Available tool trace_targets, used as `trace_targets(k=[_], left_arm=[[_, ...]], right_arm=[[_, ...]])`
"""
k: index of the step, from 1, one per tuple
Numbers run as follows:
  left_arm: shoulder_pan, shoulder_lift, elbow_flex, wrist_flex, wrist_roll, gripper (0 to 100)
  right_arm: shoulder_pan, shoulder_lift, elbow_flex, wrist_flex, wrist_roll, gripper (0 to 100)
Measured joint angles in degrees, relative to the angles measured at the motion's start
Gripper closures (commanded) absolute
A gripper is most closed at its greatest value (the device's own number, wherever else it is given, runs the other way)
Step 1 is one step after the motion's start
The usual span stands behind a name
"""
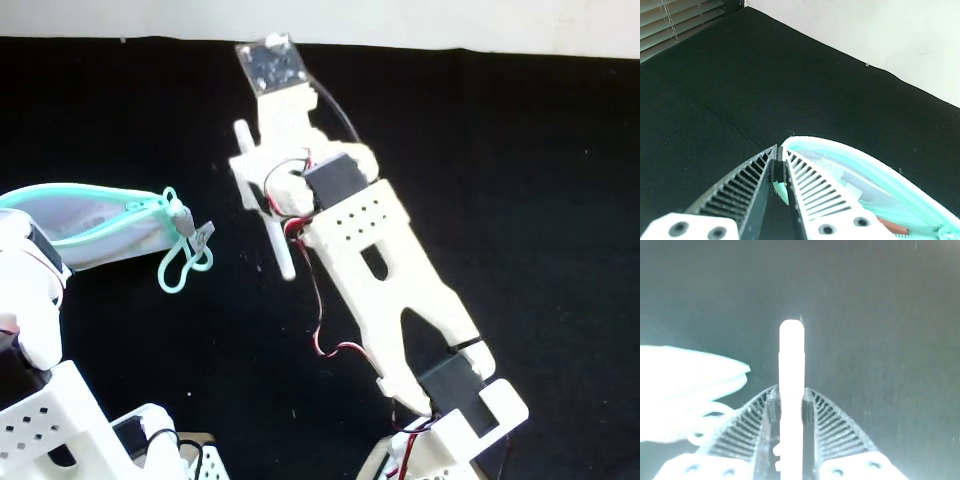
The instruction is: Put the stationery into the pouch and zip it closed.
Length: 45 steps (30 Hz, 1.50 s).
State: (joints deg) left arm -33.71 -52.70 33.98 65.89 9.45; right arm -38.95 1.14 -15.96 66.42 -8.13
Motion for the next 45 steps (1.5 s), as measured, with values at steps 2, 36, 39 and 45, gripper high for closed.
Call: trace_targets(k=[2,36,39,45], left_arm=[[0.0,0.0,0.0,0.0,0.0,99],[0.0,0.0,0.0,-0.3,0.0,99],[0.0,0.0,0.0,-0.3,0.0,99],[0.0,0.0,0.1,-0.3,0.0,99]], right_arm=[[0.0,0.0,-2.6,0.0,-0.4,99.2],[-14.5,-0.1,-23.2,-17.8,-3.3,99.2],[-14.9,0.4,-23.3,-20.1,-3.3,99.2],[-16.3,5.7,-23.6,-22.6,-3.3,99.2]])
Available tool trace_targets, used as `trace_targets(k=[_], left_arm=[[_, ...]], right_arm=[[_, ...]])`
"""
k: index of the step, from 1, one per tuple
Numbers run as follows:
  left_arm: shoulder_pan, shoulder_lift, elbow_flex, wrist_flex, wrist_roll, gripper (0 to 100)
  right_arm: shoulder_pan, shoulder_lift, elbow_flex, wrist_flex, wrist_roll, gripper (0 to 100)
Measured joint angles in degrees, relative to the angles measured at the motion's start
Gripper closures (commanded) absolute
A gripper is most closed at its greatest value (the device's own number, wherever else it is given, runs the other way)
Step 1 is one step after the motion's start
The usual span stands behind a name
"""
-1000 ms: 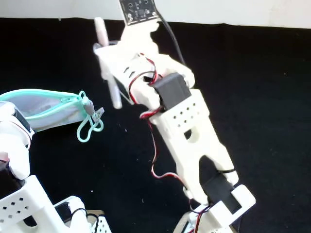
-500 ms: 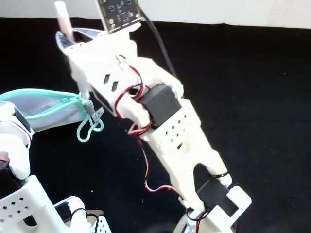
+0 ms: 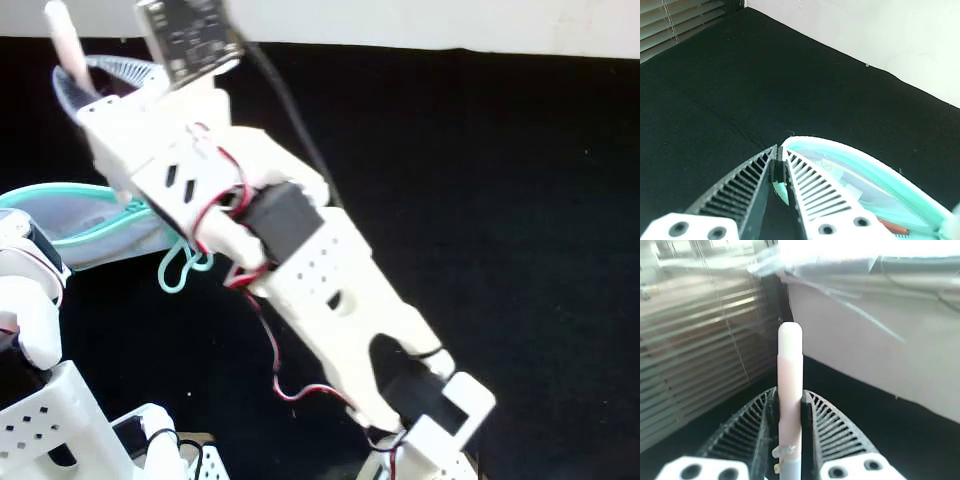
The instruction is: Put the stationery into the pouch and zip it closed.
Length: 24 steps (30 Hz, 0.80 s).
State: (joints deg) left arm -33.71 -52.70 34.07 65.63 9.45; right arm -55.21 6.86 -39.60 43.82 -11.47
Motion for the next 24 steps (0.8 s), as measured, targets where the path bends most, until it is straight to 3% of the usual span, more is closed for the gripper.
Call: trace_targets(k=[15,24], left_arm=[[0.0,0.0,0.0,0.0,0.0,99],[0.0,0.0,0.0,0.0,0.0,99]], right_arm=[[-3.3,5.9,0.0,-4.4,0.0,99.2],[-3.4,5.8,-0.1,4.7,-0.1,99.2]])
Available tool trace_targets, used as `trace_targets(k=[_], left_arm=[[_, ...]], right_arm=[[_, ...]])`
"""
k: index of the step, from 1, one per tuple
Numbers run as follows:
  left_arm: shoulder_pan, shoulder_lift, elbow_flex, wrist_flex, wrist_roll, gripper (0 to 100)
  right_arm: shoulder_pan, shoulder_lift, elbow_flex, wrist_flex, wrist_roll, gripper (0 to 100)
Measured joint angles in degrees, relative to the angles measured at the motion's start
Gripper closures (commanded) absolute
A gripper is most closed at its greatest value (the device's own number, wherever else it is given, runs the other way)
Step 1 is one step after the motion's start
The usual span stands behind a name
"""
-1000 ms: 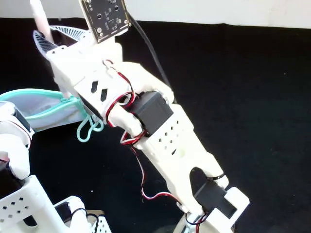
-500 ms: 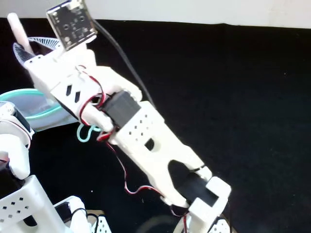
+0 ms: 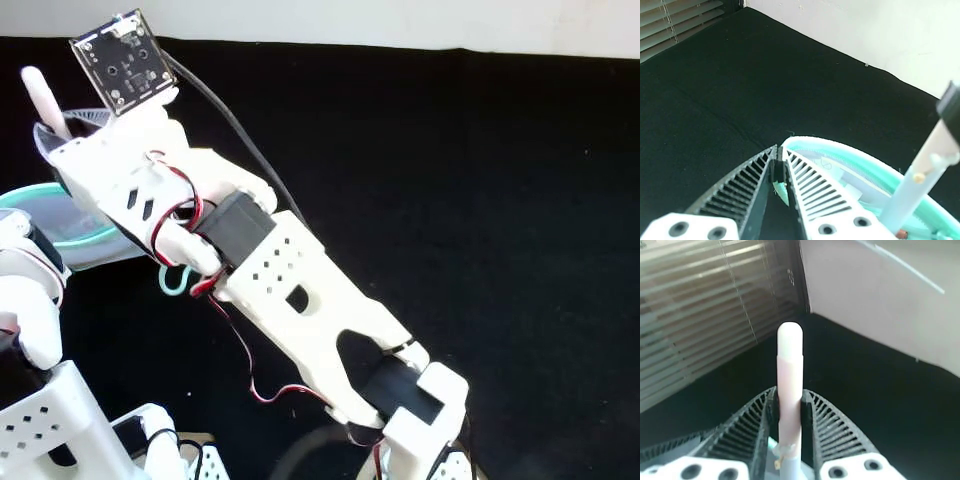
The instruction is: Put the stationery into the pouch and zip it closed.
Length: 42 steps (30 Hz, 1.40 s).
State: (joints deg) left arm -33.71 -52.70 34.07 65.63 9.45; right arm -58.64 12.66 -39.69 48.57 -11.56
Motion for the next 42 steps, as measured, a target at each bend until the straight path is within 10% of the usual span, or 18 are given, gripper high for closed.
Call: trace_targets(k=[18,30,42], left_arm=[[0.0,0.0,0.0,0.0,0.0,99],[0.0,0.0,0.8,0.0,0.0,99],[0.0,0.0,0.8,-0.2,0.0,99]], right_arm=[[-4.0,-0.1,-0.4,19.9,2.0,98.7],[-4.4,0.1,-3.3,24.3,3.9,74.8],[-2.7,0.0,-19.6,27.0,6.2,73.8]])
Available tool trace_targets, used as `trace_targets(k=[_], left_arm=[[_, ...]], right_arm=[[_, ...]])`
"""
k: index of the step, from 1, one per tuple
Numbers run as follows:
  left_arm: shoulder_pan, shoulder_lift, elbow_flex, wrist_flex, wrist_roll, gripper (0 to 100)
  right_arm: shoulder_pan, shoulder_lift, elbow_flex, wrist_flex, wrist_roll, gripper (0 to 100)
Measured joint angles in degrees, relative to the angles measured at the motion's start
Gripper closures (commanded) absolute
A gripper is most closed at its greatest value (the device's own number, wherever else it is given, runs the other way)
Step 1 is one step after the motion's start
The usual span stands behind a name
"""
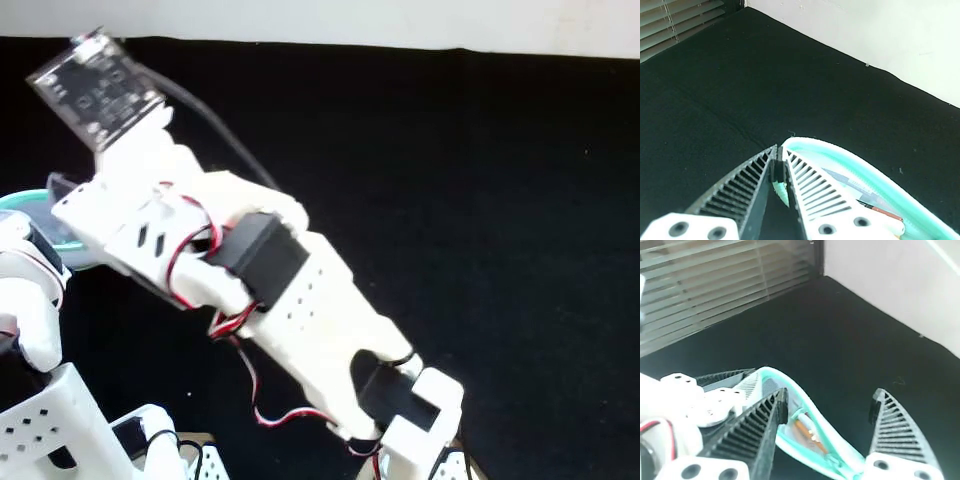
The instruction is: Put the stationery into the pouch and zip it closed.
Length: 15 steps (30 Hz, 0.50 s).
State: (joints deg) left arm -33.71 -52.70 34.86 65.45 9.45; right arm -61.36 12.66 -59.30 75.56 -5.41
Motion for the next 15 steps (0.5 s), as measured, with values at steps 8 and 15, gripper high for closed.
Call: trace_targets(k=[8,15], left_arm=[[0.0,0.0,0.0,0.0,0.0,99],[0.0,0.0,0.0,0.0,0.0,99]], right_arm=[[4.2,0.0,-0.1,7.7,0.4,73.8],[4.4,0.0,-0.1,16.4,0.4,73.8]])
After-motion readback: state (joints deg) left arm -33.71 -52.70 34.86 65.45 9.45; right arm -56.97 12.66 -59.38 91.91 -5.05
